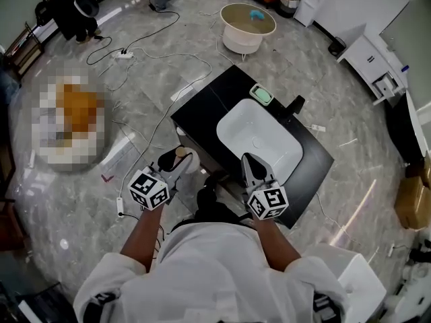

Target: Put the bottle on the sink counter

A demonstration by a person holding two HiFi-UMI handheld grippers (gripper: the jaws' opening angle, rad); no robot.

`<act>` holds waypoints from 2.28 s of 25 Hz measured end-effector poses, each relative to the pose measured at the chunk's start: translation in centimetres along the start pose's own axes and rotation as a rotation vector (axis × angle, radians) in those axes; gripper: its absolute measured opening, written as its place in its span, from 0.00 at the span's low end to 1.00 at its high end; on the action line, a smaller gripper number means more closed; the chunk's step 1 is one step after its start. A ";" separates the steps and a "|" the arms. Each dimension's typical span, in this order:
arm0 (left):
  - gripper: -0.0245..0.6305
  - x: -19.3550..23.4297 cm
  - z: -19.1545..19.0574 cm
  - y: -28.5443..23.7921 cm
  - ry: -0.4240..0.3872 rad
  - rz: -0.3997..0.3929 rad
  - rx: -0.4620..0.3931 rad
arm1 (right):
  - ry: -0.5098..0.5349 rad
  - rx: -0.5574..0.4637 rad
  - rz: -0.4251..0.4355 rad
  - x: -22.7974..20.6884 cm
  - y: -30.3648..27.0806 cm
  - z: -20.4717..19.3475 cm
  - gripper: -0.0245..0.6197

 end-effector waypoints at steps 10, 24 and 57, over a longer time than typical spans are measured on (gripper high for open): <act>0.27 9.6 4.5 -8.5 -0.030 -0.038 0.043 | 0.015 -0.030 -0.023 -4.6 -10.2 2.0 0.06; 0.27 19.6 6.1 -21.5 -0.073 -0.079 0.116 | 0.048 -0.043 -0.106 -11.0 -19.4 3.7 0.06; 0.27 37.4 -0.7 -45.3 -0.172 -0.416 0.237 | -0.071 0.047 -0.722 -18.1 -32.6 0.2 0.06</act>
Point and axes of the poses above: the fingertips, and each gripper's own axes: y backward along the fingers, x to its left, z out of its top, the point moved 8 cm from there along y, backward along the fingers, and after that the axes turned 9 degrees about -z, right-handed, at the moved point
